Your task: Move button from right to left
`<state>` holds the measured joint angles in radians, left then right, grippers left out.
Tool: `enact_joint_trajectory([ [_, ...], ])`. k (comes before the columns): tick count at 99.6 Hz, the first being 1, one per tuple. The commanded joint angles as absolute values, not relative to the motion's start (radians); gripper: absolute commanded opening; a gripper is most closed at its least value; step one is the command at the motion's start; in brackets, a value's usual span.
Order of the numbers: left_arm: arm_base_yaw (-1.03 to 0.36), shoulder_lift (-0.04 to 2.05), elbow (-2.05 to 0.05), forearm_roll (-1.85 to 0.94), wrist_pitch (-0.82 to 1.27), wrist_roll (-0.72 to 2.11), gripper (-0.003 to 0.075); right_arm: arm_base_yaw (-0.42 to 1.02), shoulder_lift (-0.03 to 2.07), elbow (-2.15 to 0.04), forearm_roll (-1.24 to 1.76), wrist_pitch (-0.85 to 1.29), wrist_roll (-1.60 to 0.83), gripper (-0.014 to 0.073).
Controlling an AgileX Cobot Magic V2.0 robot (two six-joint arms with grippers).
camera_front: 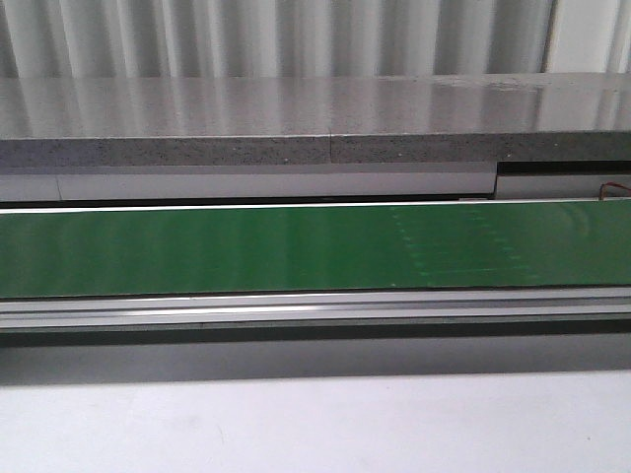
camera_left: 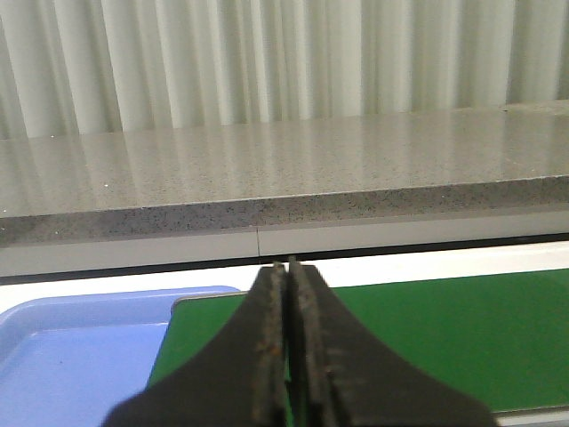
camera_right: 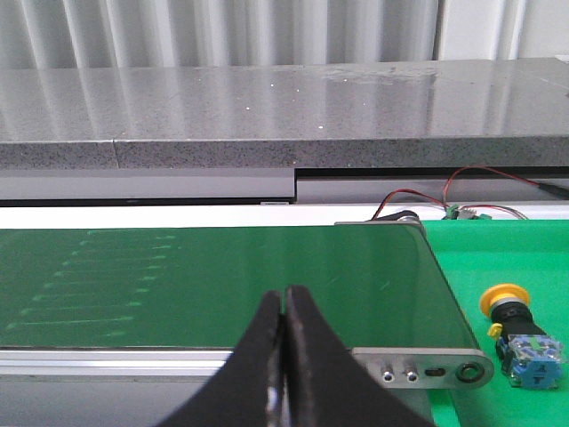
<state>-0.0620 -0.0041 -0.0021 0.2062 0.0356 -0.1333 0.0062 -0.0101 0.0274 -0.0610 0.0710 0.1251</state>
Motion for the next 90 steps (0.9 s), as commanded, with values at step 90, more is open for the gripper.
enact_joint_trajectory([
  [90,-0.06,-0.04,0.023,0.204,-0.049,-0.143,-0.002,0.004,-0.025,-0.019,-0.055,-0.041,0.124,-0.0067],
])
